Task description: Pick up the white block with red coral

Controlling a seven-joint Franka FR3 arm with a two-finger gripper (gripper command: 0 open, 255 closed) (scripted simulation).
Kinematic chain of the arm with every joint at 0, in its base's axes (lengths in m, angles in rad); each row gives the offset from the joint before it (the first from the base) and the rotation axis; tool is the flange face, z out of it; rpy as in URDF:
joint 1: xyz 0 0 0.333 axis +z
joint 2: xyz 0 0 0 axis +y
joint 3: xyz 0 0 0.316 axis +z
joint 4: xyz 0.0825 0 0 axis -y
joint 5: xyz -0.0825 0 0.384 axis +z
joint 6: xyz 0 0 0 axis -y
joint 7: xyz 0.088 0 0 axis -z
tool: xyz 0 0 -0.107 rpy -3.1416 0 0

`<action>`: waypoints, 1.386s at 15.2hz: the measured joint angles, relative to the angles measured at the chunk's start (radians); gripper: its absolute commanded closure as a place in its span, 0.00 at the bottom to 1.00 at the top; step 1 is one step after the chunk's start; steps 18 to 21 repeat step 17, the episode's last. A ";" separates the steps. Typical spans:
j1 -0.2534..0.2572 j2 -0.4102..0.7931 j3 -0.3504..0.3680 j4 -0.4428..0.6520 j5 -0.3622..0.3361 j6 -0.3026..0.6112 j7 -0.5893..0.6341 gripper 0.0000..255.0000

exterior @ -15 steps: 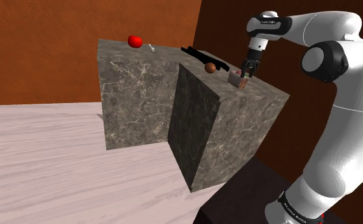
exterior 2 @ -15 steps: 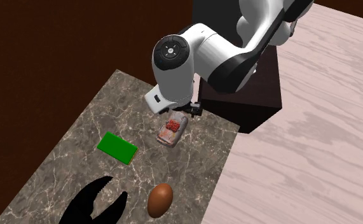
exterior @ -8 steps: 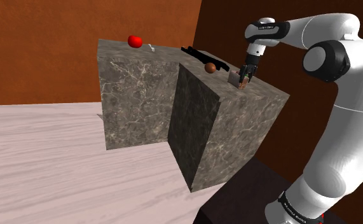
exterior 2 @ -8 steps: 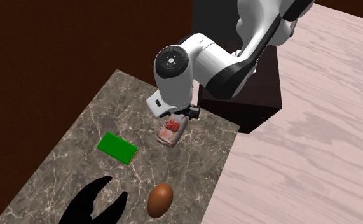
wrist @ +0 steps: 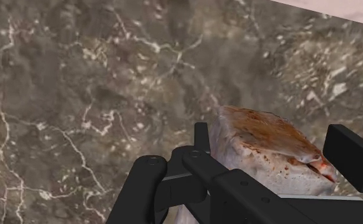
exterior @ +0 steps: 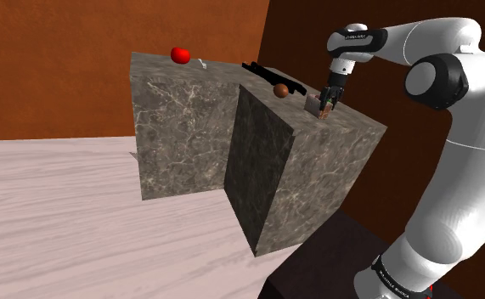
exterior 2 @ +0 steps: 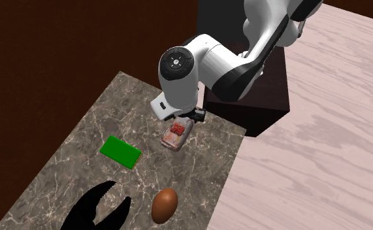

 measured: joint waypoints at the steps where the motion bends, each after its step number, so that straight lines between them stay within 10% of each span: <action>1: 0.000 0.001 0.000 0.002 0.000 -0.001 0.000 1.00; 21: -0.033 0.059 -0.003 0.280 0.022 -0.226 -0.005 1.00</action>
